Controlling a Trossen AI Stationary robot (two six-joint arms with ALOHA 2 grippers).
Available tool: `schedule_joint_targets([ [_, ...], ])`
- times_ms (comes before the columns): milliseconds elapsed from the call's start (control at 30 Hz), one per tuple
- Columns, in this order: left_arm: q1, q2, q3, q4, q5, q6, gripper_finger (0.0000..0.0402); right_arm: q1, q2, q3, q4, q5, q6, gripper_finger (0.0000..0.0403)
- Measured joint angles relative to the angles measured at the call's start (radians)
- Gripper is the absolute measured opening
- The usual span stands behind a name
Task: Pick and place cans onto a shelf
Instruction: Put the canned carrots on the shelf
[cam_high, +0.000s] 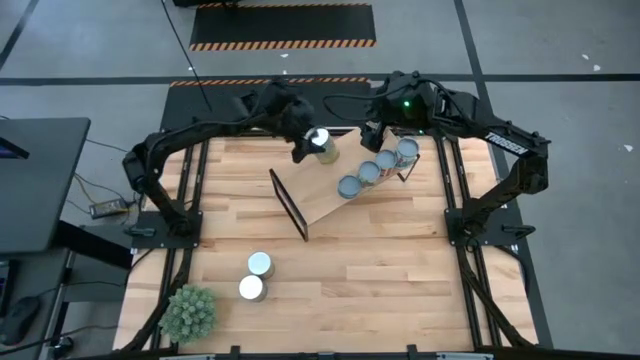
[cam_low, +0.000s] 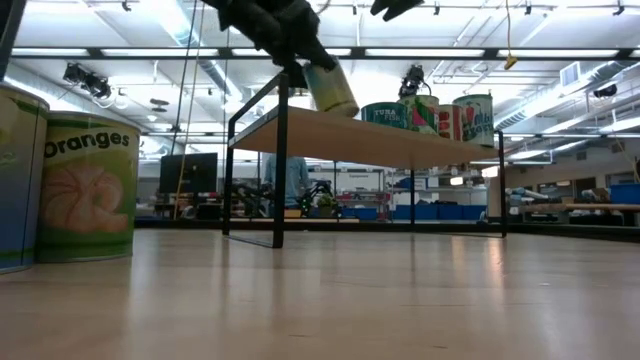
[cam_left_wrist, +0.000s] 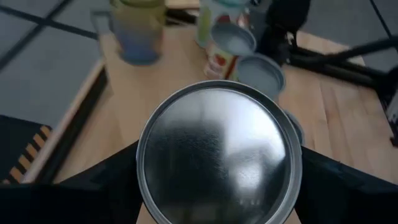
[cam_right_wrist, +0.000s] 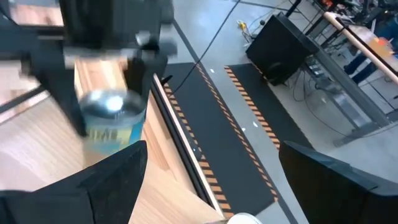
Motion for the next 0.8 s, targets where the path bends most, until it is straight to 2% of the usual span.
schedule_joint_targets([
  [133,-0.032,0.036,0.000,-0.009,-0.010,0.025,0.0321,0.000,0.000,0.000,0.011,-0.003,-0.001,0.0372],
  [533,-0.110,0.053,0.000,-0.009,-0.187,0.169,0.0330,0.000,0.000,0.000,0.018,-0.004,0.000,0.0372],
  [800,-0.139,0.090,-0.002,0.002,-0.215,0.200,0.0353,-0.001,0.000,-0.001,0.019,-0.004,0.000,0.0372],
])
